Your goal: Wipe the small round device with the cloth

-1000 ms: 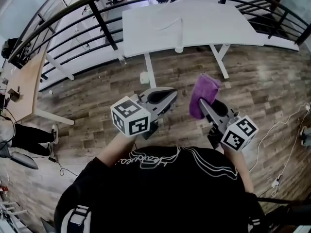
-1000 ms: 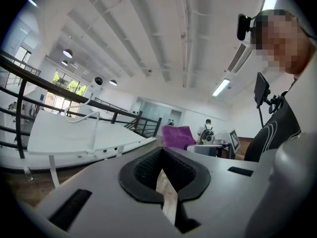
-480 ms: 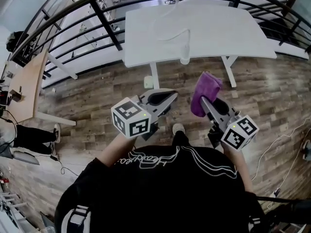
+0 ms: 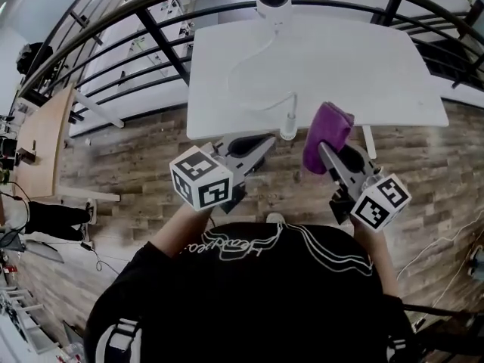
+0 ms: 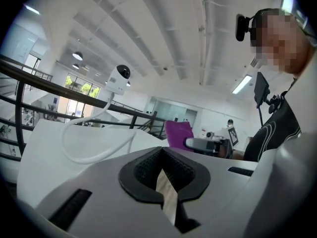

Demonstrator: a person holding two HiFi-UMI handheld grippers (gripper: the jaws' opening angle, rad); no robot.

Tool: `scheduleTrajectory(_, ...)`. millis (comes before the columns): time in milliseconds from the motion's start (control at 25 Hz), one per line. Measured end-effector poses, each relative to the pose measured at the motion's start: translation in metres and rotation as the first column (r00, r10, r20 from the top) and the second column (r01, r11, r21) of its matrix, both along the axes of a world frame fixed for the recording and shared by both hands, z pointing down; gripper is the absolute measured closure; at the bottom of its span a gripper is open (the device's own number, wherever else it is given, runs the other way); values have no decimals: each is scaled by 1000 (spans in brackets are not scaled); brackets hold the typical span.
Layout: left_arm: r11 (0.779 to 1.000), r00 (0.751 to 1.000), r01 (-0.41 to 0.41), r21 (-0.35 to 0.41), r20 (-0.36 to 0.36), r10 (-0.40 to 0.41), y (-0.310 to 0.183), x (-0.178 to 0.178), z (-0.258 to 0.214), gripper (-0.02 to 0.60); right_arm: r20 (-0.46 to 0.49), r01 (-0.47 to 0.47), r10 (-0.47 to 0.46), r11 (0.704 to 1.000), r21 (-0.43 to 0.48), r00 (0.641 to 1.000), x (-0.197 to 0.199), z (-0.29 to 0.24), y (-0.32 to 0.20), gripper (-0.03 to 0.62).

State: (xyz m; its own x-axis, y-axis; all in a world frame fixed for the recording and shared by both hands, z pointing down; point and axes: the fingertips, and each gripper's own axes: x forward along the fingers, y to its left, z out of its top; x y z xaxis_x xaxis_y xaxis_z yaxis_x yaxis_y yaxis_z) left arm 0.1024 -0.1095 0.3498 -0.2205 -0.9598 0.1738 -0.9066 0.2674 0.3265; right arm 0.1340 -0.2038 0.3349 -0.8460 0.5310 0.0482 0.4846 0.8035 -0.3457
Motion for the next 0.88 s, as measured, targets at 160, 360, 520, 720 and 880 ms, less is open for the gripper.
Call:
scheduleTrajectory(160,1000,1000,15,-4,22,-15,-35,-37,-4,575,21,17,-17,1000,9,1000,-40,-4,-39,522)
scheduleTrajectory(360,999,997,31,-40,66,-29,-24,-66,-9,575,38,22,-23,1000,22,999,-58,-6,-39,522)
scheduleTrajectory(520,997,991,51,-64,123,-43,-17,-101,-17,575,48,15,-16,1000,25,999,-78,-8,-44,522)
scheduleTrajectory(720,991,978,73,-110,203,-49,-12,-162,-29,572,61,-4,1,999,38,998,-116,-16,-51,522)
scheduleTrajectory(880,981,965,50,-188,262,1,-19,-204,-21,555,59,0,-2,999,33,998,-142,-12,-55,522)
